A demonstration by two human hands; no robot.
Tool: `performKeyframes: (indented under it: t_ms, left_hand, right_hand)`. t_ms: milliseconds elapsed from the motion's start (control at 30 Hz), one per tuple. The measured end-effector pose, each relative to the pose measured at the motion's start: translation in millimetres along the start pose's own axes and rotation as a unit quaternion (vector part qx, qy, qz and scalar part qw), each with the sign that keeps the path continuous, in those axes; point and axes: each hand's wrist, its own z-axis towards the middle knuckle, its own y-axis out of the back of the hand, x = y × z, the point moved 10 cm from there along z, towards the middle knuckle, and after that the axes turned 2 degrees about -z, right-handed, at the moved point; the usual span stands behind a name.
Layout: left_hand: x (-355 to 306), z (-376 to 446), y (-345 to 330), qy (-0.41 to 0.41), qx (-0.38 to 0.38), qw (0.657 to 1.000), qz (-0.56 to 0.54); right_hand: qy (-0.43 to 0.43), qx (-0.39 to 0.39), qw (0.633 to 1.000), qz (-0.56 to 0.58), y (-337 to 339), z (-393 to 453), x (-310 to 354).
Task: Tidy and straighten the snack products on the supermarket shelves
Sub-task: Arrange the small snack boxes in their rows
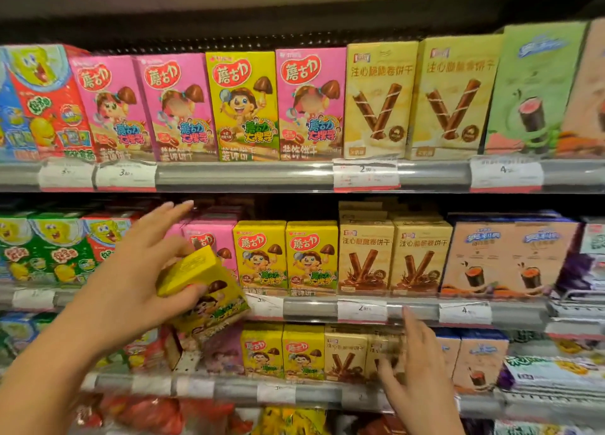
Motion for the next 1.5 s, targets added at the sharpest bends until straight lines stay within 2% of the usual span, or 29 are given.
performKeyframes:
  t_ms: [67, 167, 267, 367, 567, 733, 833, 967, 1067, 1200, 1367, 1433, 1500]
  left_hand:
    - [1.1, 11.1, 1.3, -0.030, -0.014, 0.999, 0.009]
    - [13.2, 19.8, -2.8, -0.050, -0.014, 0.997, 0.048]
    - [30.5, 20.5, -4.2, -0.061, -0.016, 0.995, 0.075]
    - [42.5, 17.6, -0.5, -0.070, -0.030, 0.996, 0.037]
    - [56.9, 15.6, 0.1, -0.098, -0.022, 0.994, -0.045]
    - [59.5, 17.3, 1.4, -0.091, -0.008, 0.993, -0.076]
    - [56.2, 13.9, 5.0, -0.079, -0.003, 0.990, -0.115]
    - [47.6, 3.8, 24.7, -0.048, -0.024, 0.981, -0.185]
    - [34.4, 0.1, 37.6, -0.047, -0.040, 0.980, -0.192]
    - [7.8, -1.5, 46.2, -0.043, -0.062, 0.981, -0.178]
    - [-11.3, -0.8, 48.4, 0.027, -0.105, 0.968, -0.228]
    - [-13.8, -2.2, 45.7, 0.068, -0.135, 0.951, -0.269]
    - [-15.1, -1.4, 35.0, 0.107, -0.133, 0.931, -0.324]
  right_hand:
    - [0.009, -0.023, 0.995, 0.099, 27.6, 0.7, 29.4]
    - [0.059, -0.124, 0.984, 0.114, 82.6, 12.3, 92.1]
    - [0.138, -0.198, 0.967, 0.076, 122.3, 26.6, 162.2]
    - [0.201, -0.243, 0.949, 0.019, 155.1, 47.6, 219.2]
    - [0.218, -0.311, 0.919, -0.105, 206.8, 105.4, 299.1]
    - [0.164, -0.252, 0.916, -0.266, 208.9, 156.9, 330.8]
    - [0.155, -0.219, 0.916, -0.299, 205.8, 164.8, 334.1]
    - [0.200, -0.244, 0.918, -0.239, 222.1, 142.1, 338.7]
    - [0.218, -0.233, 0.922, -0.218, 232.5, 128.8, 335.9]
    - [0.292, -0.228, 0.896, -0.245, 240.1, 108.5, 330.9]
    - [0.400, -0.224, 0.878, -0.134, 247.5, 62.9, 321.4]
    - [0.422, -0.200, 0.877, -0.113, 245.9, 54.3, 312.3]
    - [0.422, -0.141, 0.894, -0.056, 240.1, 52.3, 298.3]
